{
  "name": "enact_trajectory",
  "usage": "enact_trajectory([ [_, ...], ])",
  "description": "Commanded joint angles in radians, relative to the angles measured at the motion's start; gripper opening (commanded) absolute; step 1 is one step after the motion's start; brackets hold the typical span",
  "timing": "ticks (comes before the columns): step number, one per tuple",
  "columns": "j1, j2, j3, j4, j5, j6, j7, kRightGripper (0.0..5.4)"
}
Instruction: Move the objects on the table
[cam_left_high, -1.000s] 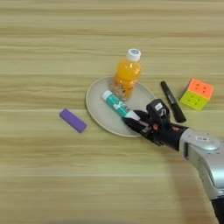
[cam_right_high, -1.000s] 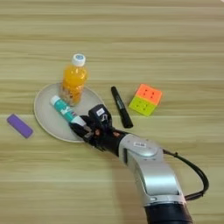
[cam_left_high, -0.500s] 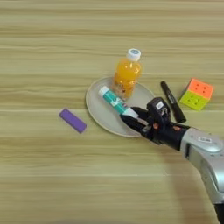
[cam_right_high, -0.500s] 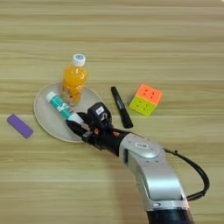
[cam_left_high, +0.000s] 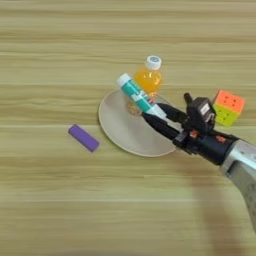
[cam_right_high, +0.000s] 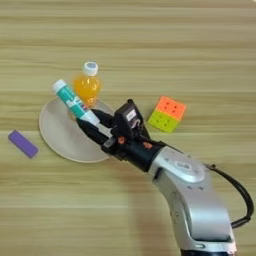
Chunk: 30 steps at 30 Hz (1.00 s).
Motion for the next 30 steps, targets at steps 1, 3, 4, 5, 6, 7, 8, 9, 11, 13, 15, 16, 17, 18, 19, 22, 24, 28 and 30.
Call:
enact_trajectory([
  [1, -0.054, -0.049, -0.139, -0.083, 0.087, -0.011, -0.043, 1.71],
  [3, -0.061, -0.056, -0.191, -0.087, 0.119, -0.005, -0.058, 1.71],
  [4, -0.066, -0.063, -0.227, -0.086, 0.137, -0.003, -0.069, 1.71],
  [5, -0.071, -0.07, -0.258, -0.085, 0.153, 0.0, -0.081, 1.71],
  [6, -0.076, -0.076, -0.287, -0.083, 0.165, 0.003, -0.093, 1.71],
  [7, -0.08, -0.081, -0.306, -0.082, 0.173, 0.006, -0.105, 1.71],
  [8, -0.086, -0.086, -0.326, -0.078, 0.18, 0.008, -0.116, 1.71],
  [9, -0.092, -0.09, -0.341, -0.073, 0.186, 0.01, -0.127, 1.71],
  [11, -0.111, -0.095, -0.359, -0.049, 0.179, 0.009, -0.161, 1.71],
  [13, -0.13, -0.091, -0.343, -0.011, 0.143, 0.001, -0.193, 1.71],
  [15, -0.148, -0.083, -0.298, 0.042, 0.081, -0.017, -0.225, 1.71],
  [16, -0.155, -0.081, -0.281, 0.068, 0.059, -0.027, -0.234, 1.71],
  [17, -0.159, -0.079, -0.269, 0.093, 0.041, -0.037, -0.238, 1.71],
  [18, -0.163, -0.079, -0.262, 0.111, 0.03, -0.044, -0.241, 1.71],
  [19, -0.168, -0.08, -0.258, 0.134, 0.013, -0.056, -0.248, 1.71],
  [22, -0.191, -0.099, -0.269, 0.231, -0.068, -0.121, -0.297, 1.71],
  [24, -0.213, -0.114, -0.292, 0.299, -0.106, -0.16, -0.335, 1.71],
  [28, -0.247, -0.138, -0.335, 0.407, -0.148, -0.215, -0.393, 1.71],
  [30, -0.253, -0.145, -0.345, 0.433, -0.161, -0.234, -0.407, 1.71],
])
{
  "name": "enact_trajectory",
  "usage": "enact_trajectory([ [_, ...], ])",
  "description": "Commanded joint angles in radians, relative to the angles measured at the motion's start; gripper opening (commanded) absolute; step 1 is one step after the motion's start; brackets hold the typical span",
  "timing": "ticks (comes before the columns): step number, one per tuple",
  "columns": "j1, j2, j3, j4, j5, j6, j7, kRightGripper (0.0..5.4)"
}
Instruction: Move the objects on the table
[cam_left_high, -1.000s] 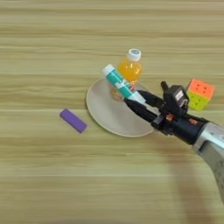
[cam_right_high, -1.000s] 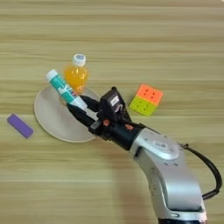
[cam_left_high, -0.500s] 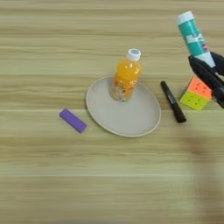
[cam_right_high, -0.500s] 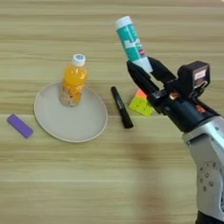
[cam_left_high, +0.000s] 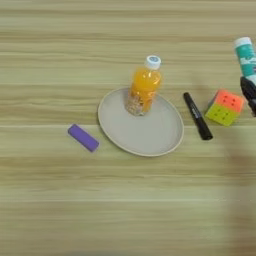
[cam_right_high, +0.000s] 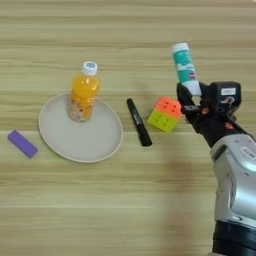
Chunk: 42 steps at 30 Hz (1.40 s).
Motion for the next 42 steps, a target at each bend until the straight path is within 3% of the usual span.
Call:
enact_trajectory([
  [1, -0.075, -0.088, -0.043, 0.031, -0.038, -0.077, -0.057, 1.71],
  [11, -0.082, -0.114, -0.035, 0.241, -0.094, -0.122, -0.087, 1.7],
  [25, -0.211, -0.161, 0.052, 0.738, -0.159, -0.285, -0.079, 1.7],
  [33, -0.233, -0.166, 0.082, 0.814, -0.168, -0.33, -0.065, 1.7],
  [42, -0.227, -0.161, 0.112, 0.804, -0.164, -0.337, -0.052, 1.7],
])
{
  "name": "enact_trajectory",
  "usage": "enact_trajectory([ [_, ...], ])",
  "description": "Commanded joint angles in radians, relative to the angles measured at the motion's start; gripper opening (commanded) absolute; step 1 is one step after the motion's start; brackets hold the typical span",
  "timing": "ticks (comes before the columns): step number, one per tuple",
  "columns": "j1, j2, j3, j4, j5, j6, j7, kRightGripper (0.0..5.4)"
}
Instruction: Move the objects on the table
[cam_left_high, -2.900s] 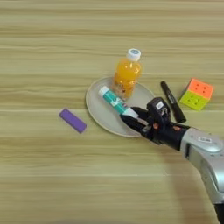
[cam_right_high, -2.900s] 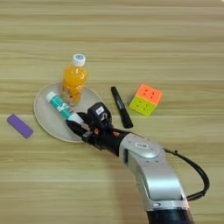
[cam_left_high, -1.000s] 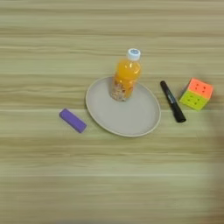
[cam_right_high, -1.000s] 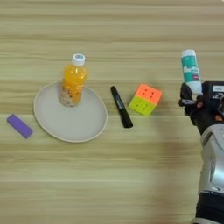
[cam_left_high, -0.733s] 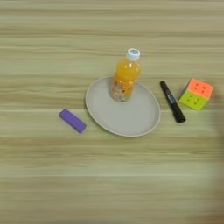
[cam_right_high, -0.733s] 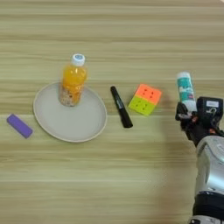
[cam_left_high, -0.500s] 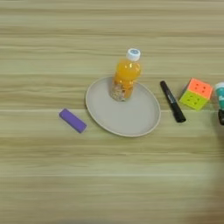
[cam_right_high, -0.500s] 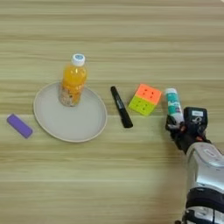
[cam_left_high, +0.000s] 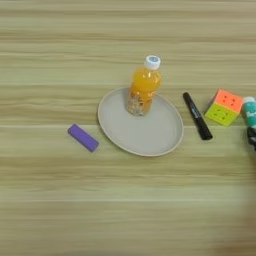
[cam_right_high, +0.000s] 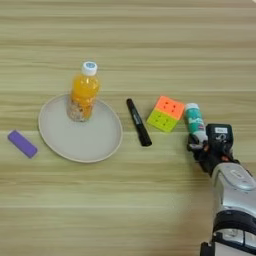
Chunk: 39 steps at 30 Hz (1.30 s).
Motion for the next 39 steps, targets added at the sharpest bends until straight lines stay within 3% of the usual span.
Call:
enact_trajectory([
  [1, -0.053, -0.062, 0.007, -0.052, 0.004, -0.026, -0.002, 1.7],
  [24, -0.053, -0.062, 0.014, -0.054, 0.007, -0.035, -0.005, 1.7],
  [25, -0.052, -0.062, 0.015, -0.06, 0.006, -0.034, -0.005, 2.07],
  [39, -0.023, -0.055, 0.009, -0.156, 0.013, -0.018, -0.008, 4.12],
])
